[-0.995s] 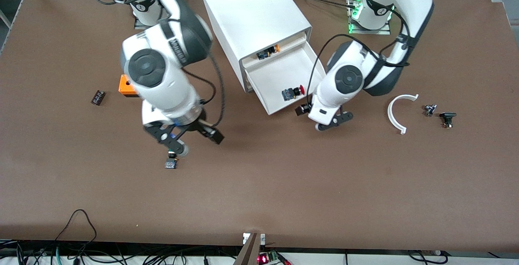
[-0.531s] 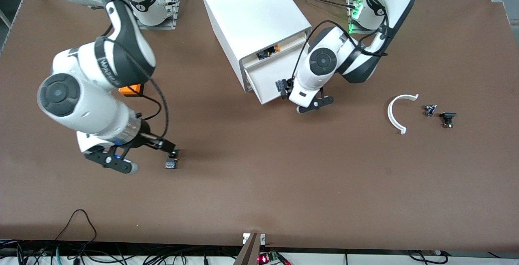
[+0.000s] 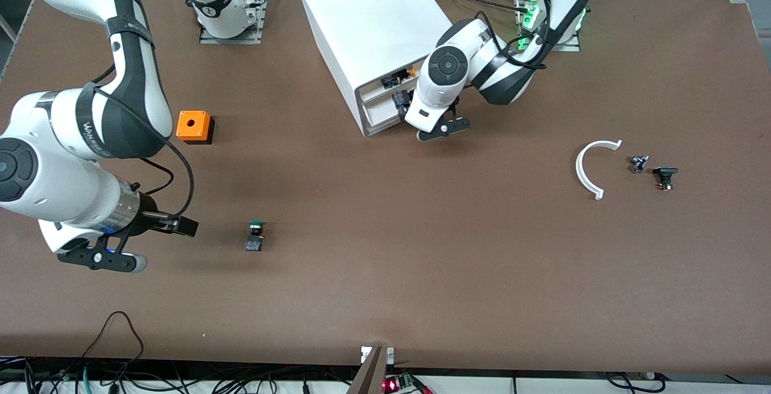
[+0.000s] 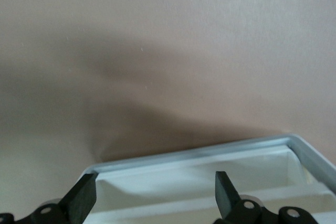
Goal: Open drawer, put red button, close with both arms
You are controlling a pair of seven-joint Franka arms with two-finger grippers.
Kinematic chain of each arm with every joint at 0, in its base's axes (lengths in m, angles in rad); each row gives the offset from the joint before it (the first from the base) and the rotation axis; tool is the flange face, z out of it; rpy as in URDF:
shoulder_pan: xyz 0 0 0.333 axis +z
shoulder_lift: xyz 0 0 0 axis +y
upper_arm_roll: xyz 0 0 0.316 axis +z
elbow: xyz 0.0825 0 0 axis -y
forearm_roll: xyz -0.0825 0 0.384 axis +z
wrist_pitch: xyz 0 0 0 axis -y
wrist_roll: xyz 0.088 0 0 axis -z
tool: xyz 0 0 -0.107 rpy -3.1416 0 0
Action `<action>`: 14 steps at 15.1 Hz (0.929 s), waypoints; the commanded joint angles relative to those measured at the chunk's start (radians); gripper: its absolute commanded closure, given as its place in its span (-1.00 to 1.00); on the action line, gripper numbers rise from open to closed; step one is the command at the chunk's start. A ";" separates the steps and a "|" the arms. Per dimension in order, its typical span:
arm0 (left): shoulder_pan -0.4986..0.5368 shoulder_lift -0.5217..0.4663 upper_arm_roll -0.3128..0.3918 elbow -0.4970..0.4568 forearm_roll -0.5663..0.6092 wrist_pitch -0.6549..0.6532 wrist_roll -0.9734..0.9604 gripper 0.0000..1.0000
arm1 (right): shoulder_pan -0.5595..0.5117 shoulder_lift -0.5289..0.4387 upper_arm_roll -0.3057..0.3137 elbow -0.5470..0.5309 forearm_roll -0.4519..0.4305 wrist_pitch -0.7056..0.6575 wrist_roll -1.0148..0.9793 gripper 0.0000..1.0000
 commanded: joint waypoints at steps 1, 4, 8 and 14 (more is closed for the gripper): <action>-0.003 -0.031 -0.018 -0.035 0.029 0.013 -0.051 -1.00 | 0.005 -0.113 -0.021 -0.142 0.005 0.037 -0.048 -1.00; -0.004 -0.028 -0.047 -0.039 0.029 0.013 -0.089 -1.00 | 0.005 -0.270 -0.030 -0.347 0.002 0.114 -0.062 -1.00; -0.006 -0.026 -0.072 -0.039 0.029 0.012 -0.114 -1.00 | 0.007 -0.405 -0.047 -0.504 0.002 0.148 -0.098 -1.00; 0.045 -0.064 -0.064 -0.002 0.104 -0.007 -0.073 -1.00 | 0.008 -0.531 -0.047 -0.579 -0.001 0.117 -0.079 -1.00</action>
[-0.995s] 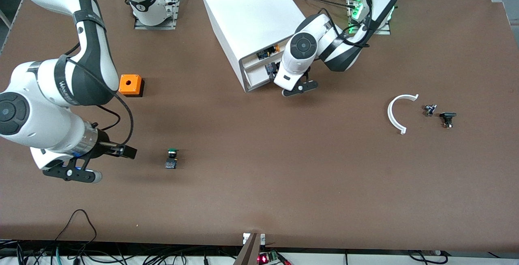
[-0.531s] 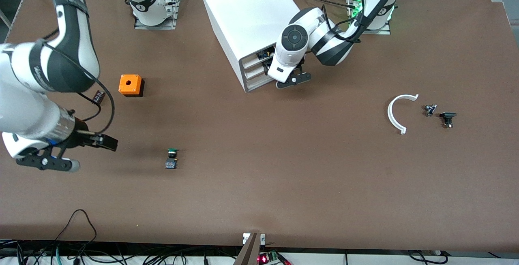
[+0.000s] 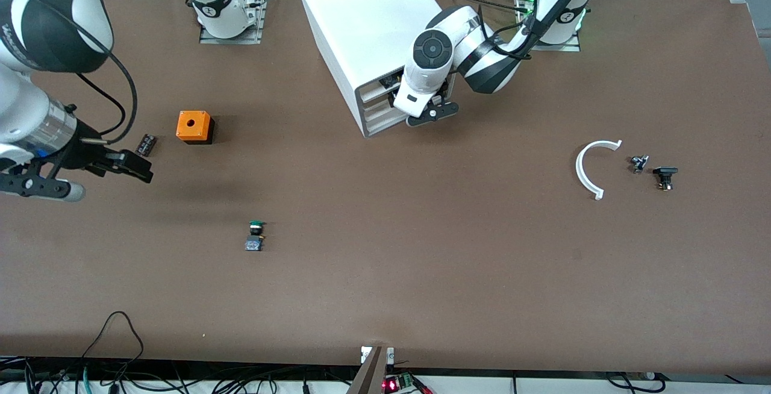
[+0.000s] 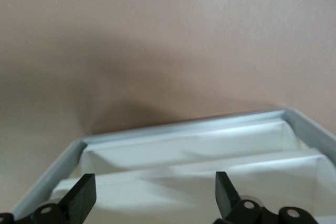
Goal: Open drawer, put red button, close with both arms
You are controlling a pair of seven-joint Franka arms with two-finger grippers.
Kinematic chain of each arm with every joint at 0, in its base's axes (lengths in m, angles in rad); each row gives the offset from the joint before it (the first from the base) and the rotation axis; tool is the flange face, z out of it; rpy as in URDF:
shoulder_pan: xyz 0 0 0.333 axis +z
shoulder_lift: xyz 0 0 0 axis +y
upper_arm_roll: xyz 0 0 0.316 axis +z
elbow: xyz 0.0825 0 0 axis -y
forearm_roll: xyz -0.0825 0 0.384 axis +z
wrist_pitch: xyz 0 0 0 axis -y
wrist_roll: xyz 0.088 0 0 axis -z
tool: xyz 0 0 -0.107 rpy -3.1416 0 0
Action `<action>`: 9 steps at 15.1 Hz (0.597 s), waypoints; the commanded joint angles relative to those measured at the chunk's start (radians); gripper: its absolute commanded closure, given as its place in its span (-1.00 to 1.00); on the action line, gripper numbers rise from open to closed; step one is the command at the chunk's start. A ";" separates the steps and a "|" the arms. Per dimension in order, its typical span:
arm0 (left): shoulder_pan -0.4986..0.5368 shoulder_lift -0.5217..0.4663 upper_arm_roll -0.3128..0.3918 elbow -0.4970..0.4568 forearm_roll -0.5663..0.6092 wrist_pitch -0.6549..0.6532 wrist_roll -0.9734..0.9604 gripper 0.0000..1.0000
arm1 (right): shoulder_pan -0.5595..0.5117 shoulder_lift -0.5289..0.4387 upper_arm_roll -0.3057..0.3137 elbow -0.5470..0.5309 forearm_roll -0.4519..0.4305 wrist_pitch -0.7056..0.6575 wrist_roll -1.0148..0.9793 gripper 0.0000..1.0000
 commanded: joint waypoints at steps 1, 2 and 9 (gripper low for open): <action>0.054 -0.062 -0.006 0.016 0.110 -0.033 0.030 -1.00 | 0.007 -0.086 -0.001 -0.070 -0.003 -0.009 -0.002 -1.00; 0.080 -0.071 -0.010 0.039 0.140 -0.063 0.070 -1.00 | 0.007 -0.095 -0.001 -0.067 -0.003 -0.028 0.000 -1.00; 0.284 -0.088 -0.003 0.292 0.153 -0.345 0.562 -1.00 | -0.198 -0.143 0.233 -0.066 -0.053 -0.080 0.014 -1.00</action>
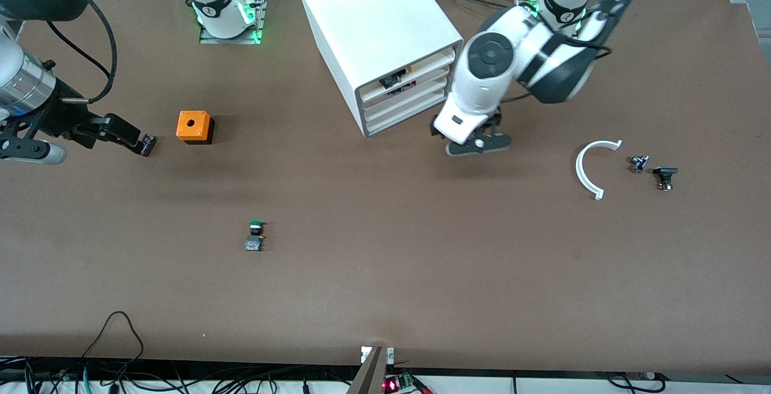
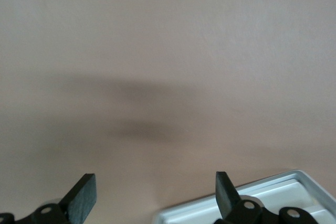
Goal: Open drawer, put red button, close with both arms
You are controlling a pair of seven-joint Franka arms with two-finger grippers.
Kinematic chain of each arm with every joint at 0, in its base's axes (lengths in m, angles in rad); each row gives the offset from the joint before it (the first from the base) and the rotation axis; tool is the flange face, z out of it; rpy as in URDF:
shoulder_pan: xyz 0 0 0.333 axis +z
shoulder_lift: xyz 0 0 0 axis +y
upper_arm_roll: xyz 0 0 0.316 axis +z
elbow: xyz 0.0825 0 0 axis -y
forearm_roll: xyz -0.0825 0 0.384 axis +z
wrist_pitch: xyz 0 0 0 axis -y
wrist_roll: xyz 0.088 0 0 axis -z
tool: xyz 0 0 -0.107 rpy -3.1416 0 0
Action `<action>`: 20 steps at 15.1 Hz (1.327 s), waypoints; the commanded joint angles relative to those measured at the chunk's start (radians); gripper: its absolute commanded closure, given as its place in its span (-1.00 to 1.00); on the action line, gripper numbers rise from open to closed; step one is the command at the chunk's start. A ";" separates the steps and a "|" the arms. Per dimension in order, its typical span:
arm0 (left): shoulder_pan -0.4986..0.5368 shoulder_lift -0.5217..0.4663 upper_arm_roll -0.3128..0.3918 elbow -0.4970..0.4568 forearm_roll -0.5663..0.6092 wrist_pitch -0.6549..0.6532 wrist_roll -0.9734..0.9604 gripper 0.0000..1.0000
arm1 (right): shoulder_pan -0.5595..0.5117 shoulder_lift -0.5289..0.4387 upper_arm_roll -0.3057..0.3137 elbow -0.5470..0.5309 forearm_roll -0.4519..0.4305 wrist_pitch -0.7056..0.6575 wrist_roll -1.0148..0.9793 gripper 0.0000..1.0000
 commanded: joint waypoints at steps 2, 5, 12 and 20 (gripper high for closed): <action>0.125 -0.036 -0.010 0.137 0.028 -0.172 0.313 -1.00 | -0.157 -0.051 0.165 -0.032 -0.024 -0.019 0.007 -1.00; 0.212 -0.066 -0.014 0.205 0.028 -0.232 0.508 -1.00 | -0.157 -0.042 0.167 0.003 -0.024 -0.053 0.004 -1.00; -0.002 -0.231 0.431 0.158 -0.214 -0.232 0.747 -1.00 | -0.163 -0.030 0.166 0.023 -0.031 -0.085 -0.048 -1.00; -0.051 -0.370 0.521 0.056 -0.073 -0.237 0.826 -1.00 | -0.156 -0.032 0.173 0.026 -0.060 -0.087 -0.048 -1.00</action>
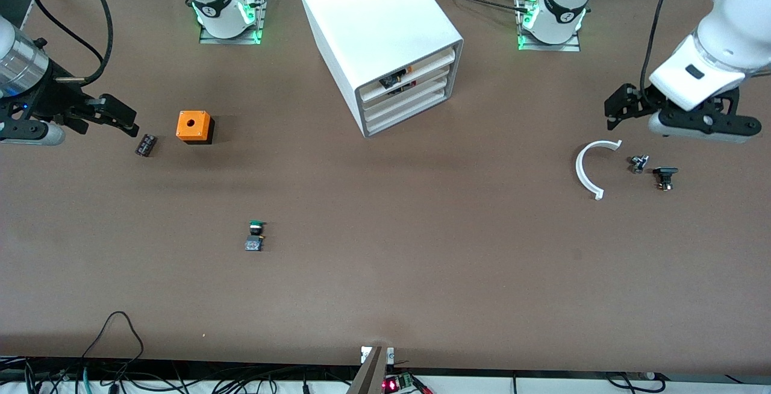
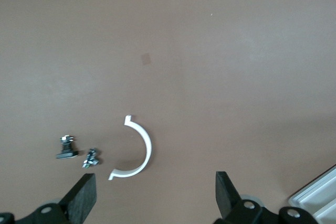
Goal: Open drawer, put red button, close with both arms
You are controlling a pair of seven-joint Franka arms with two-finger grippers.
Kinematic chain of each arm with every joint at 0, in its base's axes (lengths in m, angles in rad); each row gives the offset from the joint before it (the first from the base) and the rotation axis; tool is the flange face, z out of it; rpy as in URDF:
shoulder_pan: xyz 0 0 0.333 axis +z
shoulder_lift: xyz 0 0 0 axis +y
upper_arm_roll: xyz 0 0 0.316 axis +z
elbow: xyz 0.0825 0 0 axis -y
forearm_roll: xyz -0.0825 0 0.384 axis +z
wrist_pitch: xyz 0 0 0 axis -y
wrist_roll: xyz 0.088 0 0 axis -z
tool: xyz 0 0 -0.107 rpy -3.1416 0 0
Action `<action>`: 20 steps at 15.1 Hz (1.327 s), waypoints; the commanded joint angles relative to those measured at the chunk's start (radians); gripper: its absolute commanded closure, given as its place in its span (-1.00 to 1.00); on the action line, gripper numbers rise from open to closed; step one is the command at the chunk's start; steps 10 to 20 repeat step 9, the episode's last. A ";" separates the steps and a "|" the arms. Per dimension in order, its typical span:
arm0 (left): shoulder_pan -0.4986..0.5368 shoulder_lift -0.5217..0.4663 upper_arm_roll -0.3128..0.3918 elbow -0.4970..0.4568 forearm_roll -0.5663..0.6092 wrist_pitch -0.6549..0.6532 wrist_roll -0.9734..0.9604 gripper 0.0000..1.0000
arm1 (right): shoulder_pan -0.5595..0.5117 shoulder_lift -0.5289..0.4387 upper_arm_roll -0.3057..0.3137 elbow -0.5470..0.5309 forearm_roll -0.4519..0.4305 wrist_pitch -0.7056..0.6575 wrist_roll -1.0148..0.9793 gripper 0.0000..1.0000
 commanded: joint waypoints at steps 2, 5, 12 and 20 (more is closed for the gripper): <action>0.013 -0.013 0.016 -0.026 -0.042 -0.030 0.033 -1.00 | -0.014 0.003 0.019 0.030 -0.026 -0.021 -0.006 -1.00; 0.018 -0.004 0.016 -0.023 -0.069 -0.010 0.031 -1.00 | -0.014 0.003 0.019 0.033 -0.023 -0.027 -0.004 -1.00; 0.016 -0.004 0.011 -0.022 -0.067 -0.010 0.031 -1.00 | -0.015 0.004 0.016 0.033 -0.023 -0.027 -0.012 -1.00; 0.016 -0.004 0.011 -0.022 -0.067 -0.010 0.031 -1.00 | -0.015 0.004 0.016 0.033 -0.023 -0.027 -0.012 -1.00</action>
